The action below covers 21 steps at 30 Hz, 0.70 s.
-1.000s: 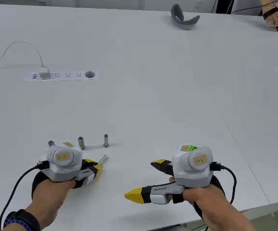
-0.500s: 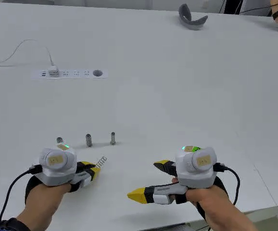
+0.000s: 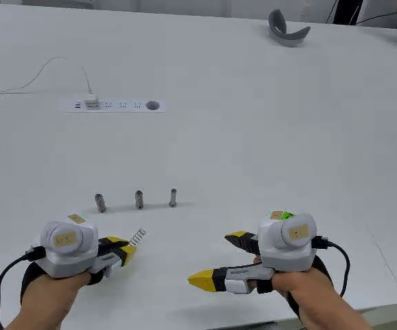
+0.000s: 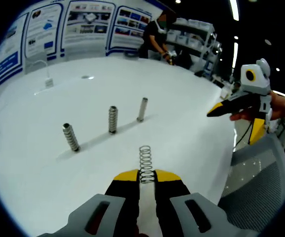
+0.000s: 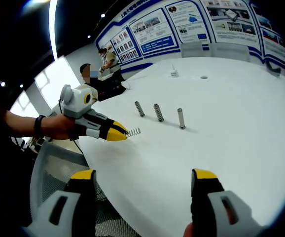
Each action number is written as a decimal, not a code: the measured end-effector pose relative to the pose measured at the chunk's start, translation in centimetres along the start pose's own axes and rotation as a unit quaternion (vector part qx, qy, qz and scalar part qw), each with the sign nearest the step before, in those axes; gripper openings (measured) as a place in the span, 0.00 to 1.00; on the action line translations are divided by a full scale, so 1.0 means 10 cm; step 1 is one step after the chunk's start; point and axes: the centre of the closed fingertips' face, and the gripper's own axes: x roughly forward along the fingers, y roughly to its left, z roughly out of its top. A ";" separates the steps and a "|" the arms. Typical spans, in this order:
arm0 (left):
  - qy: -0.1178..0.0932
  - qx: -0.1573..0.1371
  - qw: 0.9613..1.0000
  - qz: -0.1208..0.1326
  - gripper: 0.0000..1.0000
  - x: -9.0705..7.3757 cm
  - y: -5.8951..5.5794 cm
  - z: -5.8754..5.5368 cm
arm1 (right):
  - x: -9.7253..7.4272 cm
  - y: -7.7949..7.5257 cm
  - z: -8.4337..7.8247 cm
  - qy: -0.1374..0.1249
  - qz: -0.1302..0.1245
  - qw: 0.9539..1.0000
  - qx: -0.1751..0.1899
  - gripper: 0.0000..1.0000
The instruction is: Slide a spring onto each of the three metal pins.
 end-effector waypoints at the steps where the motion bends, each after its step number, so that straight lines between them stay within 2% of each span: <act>1: -0.001 0.000 1.000 0.001 0.10 -0.03 0.00 0.00 | 0.01 0.01 0.01 0.000 0.002 1.000 -0.001 0.80; 10: -0.009 0.002 1.000 0.009 0.10 -0.28 0.08 -0.03 | 0.18 0.12 0.11 -0.001 0.019 1.000 -0.006 0.80; 21: -0.025 0.011 1.000 0.014 0.10 -0.52 0.10 0.06 | 0.37 0.28 0.24 -0.006 0.046 0.999 -0.008 0.78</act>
